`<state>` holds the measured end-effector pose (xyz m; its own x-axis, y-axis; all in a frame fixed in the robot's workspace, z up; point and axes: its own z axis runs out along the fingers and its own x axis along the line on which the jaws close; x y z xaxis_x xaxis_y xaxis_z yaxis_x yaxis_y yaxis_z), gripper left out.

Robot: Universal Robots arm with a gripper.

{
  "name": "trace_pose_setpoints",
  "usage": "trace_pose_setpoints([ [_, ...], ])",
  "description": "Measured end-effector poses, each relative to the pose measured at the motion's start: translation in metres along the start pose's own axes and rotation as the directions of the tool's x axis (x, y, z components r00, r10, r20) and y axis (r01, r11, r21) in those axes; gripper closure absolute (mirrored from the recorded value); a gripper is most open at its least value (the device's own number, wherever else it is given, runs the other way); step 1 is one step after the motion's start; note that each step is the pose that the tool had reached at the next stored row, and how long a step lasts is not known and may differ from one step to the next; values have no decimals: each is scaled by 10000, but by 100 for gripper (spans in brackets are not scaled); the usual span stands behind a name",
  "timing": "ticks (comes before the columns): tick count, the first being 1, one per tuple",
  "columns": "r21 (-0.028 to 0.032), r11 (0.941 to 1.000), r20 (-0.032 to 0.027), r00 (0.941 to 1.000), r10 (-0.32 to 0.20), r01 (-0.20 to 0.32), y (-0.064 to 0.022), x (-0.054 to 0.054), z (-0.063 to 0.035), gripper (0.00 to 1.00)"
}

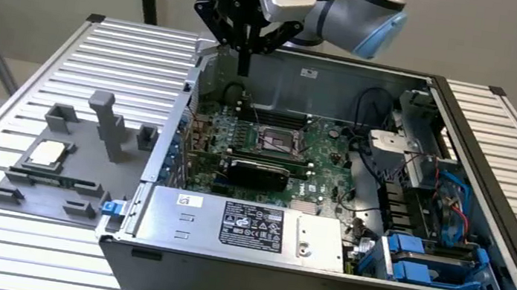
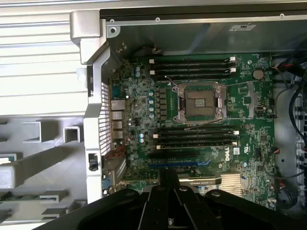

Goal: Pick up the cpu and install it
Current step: 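Reach for the cpu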

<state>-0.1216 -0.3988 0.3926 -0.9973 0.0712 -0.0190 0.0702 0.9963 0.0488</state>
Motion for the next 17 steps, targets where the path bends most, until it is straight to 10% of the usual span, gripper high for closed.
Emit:
trace_pose_setpoints([
  [17, 1, 10000, 0, 10000, 1, -1, -289, 672, -27, 89],
])
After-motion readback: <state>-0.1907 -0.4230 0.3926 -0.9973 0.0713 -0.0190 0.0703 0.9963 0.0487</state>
